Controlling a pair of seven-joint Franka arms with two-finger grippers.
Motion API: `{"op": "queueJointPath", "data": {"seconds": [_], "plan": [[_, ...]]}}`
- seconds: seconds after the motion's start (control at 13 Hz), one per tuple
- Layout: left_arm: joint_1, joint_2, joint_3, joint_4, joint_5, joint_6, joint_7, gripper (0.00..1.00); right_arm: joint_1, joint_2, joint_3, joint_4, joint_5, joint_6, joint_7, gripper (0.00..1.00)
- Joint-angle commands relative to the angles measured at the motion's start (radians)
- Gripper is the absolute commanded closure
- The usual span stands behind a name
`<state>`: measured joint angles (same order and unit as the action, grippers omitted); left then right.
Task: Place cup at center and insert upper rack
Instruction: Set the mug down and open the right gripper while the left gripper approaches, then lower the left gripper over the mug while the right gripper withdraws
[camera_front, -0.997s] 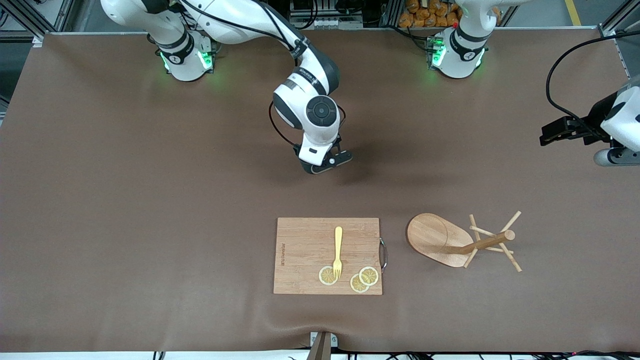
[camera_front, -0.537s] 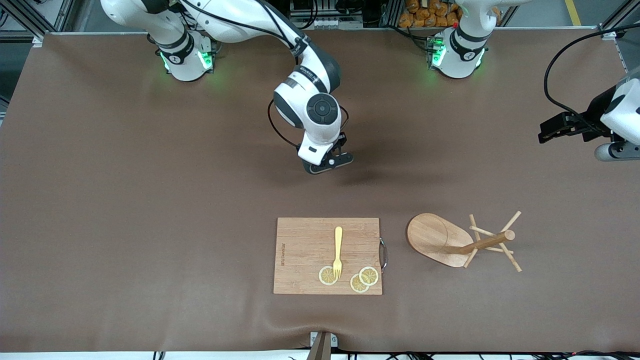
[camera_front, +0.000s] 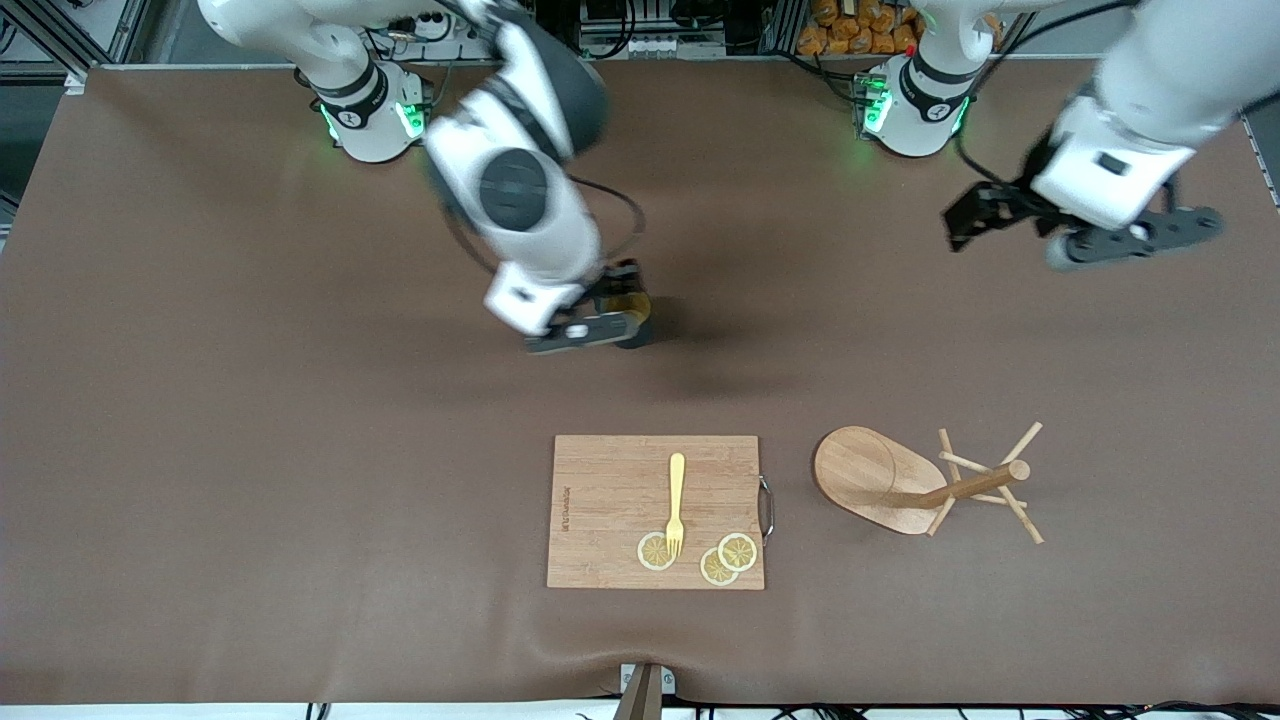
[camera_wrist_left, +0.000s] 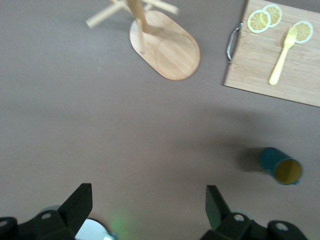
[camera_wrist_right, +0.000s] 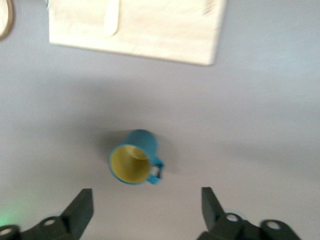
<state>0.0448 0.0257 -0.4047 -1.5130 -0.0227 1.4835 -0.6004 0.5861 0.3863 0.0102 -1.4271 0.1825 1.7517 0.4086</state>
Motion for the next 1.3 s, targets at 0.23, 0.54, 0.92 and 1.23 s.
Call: {"op": "queueJointPath", "data": {"seconds": [0.23, 0.54, 0.92, 1.23], "plan": [[-0.038, 0.037, -0.235, 0.011, 0.019, 0.125, -0.474, 0.00, -0.362, -0.225, 0.013, -0.047, -0.004, -0.176, -0.243, 0.00], [-0.282, 0.185, -0.238, 0.072, 0.206, 0.227, -0.859, 0.00, -0.492, -0.302, 0.007, -0.049, -0.184, -0.176, -0.397, 0.00], [-0.574, 0.403, -0.220, 0.186, 0.479, 0.227, -1.228, 0.00, -0.577, -0.305, -0.080, -0.055, -0.179, -0.169, -0.532, 0.00], [-0.831, 0.532, -0.035, 0.241, 0.549, 0.230, -1.346, 0.00, -0.583, -0.311, -0.102, -0.056, -0.181, -0.167, -0.666, 0.00]]}}
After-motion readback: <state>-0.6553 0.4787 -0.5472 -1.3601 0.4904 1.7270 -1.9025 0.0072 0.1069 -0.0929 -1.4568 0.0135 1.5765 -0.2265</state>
